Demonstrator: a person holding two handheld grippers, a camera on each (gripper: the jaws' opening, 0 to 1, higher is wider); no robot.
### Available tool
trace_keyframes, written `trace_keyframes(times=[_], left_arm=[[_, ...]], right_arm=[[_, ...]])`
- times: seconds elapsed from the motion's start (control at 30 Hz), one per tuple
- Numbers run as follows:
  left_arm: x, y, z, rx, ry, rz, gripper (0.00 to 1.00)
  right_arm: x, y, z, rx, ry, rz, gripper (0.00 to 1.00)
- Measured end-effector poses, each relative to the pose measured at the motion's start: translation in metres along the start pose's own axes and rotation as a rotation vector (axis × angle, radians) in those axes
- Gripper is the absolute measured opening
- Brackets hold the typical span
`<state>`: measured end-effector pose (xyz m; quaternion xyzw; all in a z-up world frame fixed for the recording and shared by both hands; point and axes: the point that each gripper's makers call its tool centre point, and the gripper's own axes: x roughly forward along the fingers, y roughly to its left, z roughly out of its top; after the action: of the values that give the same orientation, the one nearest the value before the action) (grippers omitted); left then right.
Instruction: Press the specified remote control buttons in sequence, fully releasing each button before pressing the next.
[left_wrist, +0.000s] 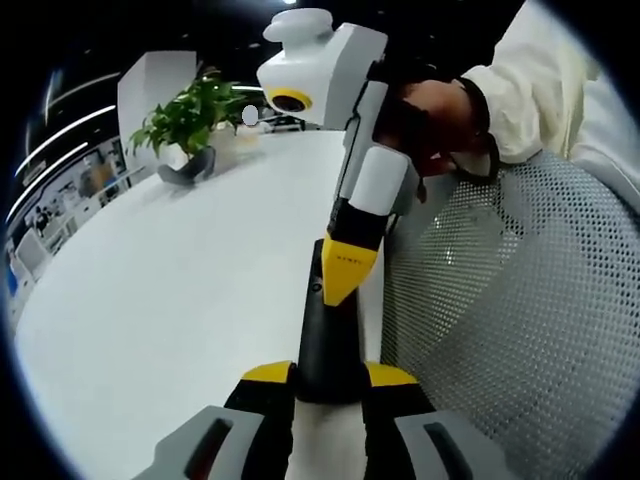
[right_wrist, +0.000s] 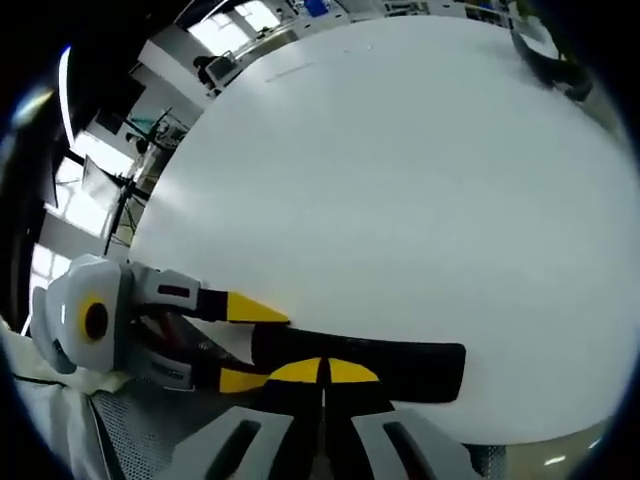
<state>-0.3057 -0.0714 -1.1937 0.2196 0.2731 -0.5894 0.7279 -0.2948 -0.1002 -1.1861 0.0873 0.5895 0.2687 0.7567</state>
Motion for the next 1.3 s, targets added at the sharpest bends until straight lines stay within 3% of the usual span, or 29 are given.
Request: trace_keyframes(times=[0.37,0.53,1.3], left_arm=[[0.0005,0.0042,0.0006,0.018,-0.001,0.007,0.3],[0.0014,-0.0002,0.001,0.035,-0.007,-0.01,0.25],[0.0017,0.0006,0.0005,0.002,-0.013,-0.01,0.25]], right_arm=[[0.0001,-0.0006,0.0007,0.005,0.003,0.008,0.0],[0.0001,-0.001,0.0009,0.011,-0.001,0.012,0.0],[0.0002,-0.0004,0.001,-0.033,0.007,-0.005,0.0]])
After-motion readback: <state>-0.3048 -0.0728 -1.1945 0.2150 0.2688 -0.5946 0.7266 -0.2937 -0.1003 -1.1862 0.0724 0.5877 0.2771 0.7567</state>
